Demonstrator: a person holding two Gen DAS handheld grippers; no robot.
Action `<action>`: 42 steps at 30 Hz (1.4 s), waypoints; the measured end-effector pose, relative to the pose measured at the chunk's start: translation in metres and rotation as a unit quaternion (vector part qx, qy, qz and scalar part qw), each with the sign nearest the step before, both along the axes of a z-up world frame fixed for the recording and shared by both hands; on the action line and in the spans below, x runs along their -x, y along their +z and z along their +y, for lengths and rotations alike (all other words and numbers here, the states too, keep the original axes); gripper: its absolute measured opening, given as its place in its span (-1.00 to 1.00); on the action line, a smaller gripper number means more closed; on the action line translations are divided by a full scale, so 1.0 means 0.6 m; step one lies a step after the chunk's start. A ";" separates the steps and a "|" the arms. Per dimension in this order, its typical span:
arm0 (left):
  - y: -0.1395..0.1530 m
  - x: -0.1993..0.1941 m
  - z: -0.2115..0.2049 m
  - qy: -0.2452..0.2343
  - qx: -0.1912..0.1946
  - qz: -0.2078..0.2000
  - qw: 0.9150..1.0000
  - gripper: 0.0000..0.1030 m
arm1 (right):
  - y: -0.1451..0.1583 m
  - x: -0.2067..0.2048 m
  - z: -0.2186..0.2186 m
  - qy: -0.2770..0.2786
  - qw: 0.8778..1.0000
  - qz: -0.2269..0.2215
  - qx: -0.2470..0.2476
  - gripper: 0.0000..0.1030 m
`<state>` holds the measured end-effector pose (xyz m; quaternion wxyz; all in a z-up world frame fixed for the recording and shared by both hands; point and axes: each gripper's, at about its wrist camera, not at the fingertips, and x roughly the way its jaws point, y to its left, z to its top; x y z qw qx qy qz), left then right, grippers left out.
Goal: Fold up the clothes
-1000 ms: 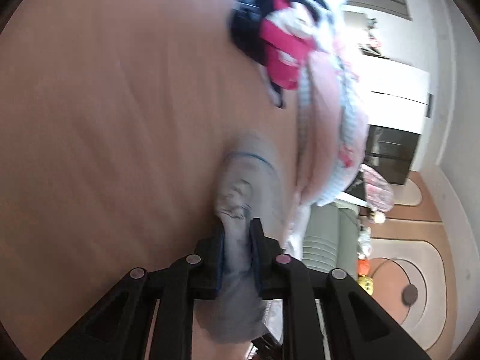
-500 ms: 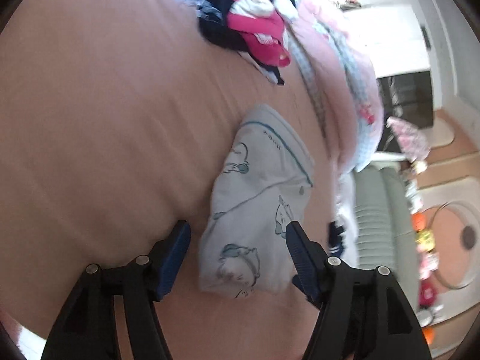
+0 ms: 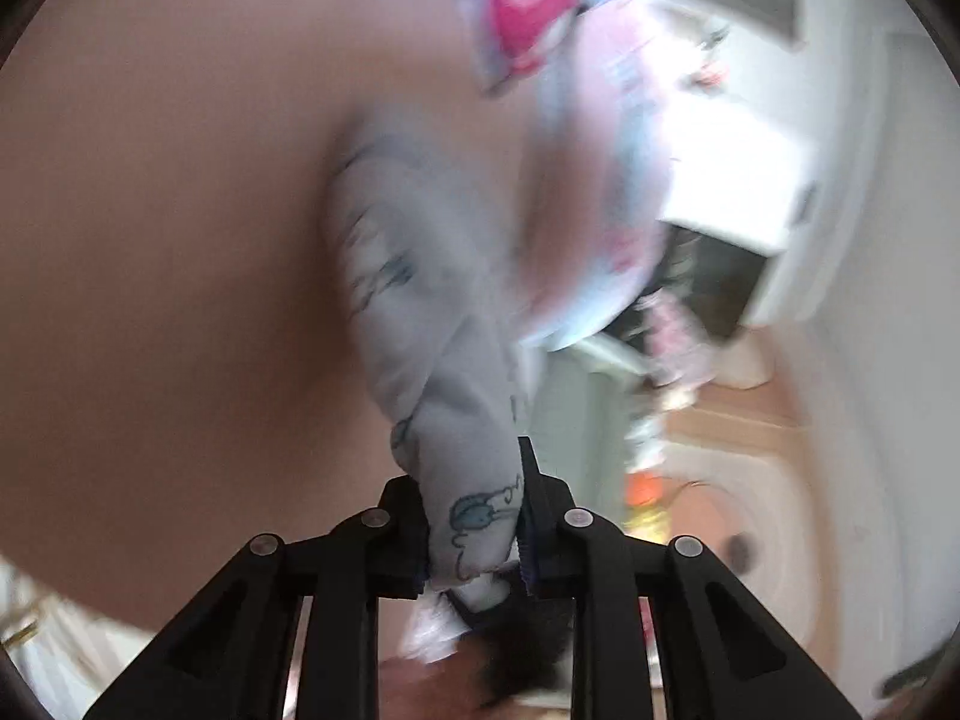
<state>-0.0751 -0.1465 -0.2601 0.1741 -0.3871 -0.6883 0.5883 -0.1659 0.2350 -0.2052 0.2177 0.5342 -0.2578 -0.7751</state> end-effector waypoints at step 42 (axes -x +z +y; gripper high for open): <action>0.052 -0.037 0.123 -0.177 0.344 -0.042 0.921 -0.52 | 0.061 -0.084 -0.034 0.064 0.974 0.114 -0.183 -0.44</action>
